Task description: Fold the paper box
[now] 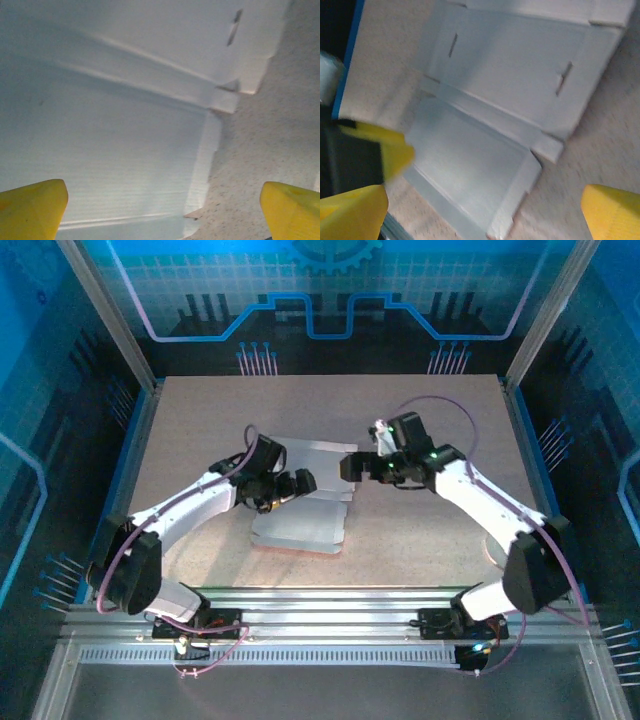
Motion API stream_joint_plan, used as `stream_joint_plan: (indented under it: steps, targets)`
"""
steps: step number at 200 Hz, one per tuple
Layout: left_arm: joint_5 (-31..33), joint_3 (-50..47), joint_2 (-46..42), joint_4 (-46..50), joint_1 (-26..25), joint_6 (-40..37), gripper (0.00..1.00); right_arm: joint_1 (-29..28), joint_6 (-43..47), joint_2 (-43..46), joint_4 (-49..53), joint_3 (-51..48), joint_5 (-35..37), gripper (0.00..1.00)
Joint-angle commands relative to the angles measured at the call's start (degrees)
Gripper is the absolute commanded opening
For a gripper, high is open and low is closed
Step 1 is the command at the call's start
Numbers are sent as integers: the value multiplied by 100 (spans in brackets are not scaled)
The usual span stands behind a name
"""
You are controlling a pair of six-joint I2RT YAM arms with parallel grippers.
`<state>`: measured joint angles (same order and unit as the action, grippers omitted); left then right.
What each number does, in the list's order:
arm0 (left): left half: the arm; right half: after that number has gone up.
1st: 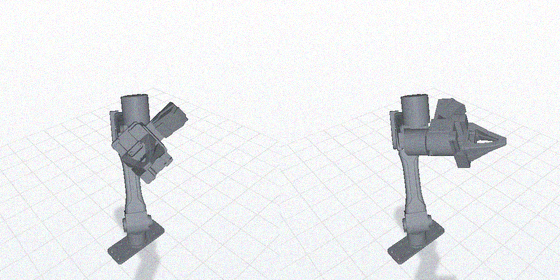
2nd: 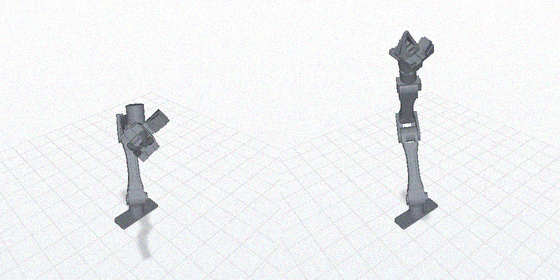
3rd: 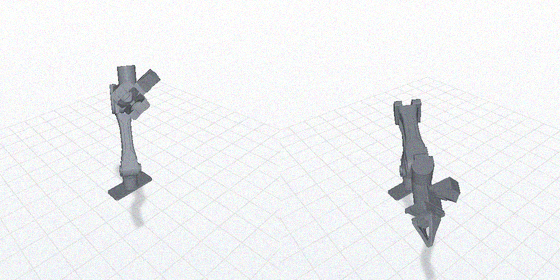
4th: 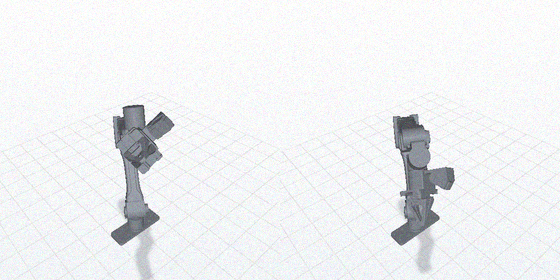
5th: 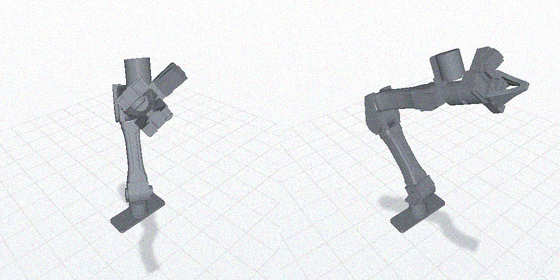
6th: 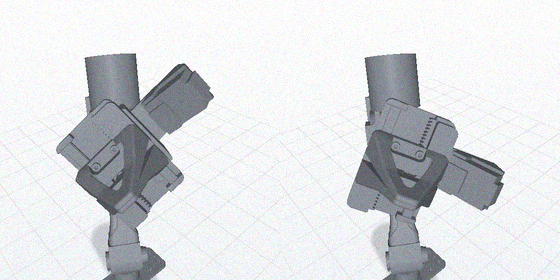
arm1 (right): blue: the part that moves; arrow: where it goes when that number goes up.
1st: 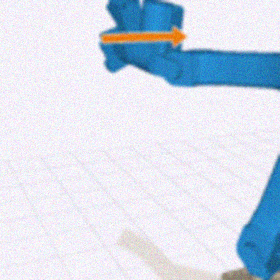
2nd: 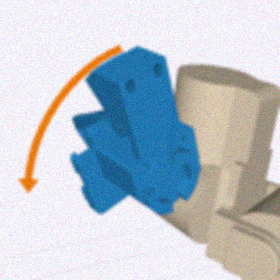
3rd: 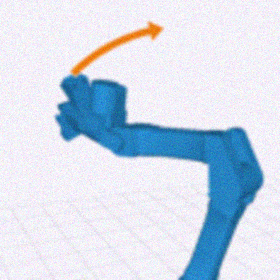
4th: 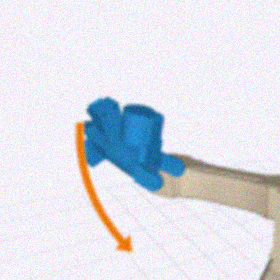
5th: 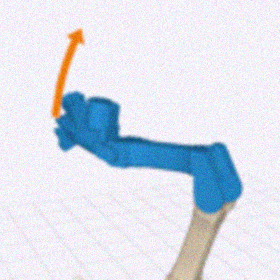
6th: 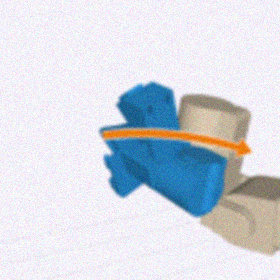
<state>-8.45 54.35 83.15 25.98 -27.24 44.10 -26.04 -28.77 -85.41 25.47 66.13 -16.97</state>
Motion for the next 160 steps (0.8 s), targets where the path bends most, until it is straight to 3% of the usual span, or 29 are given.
stream_joint_plan:
  steps: [1,38,75,160]
  targets:
    - [-183,-514,-361,-807,45,544,99,-101,129,-762,-130,741,-179,100]
    - [-332,-1391,-548,-1626,35,1128,99,-67,152,-2176,-39,1908,-187,100]
    - [-86,-1778,-821,-1698,29,1242,99,-59,135,-3056,120,2543,-96,100]
    - [-120,-2112,-481,-2348,36,1496,99,205,98,-3249,78,1868,497,100]
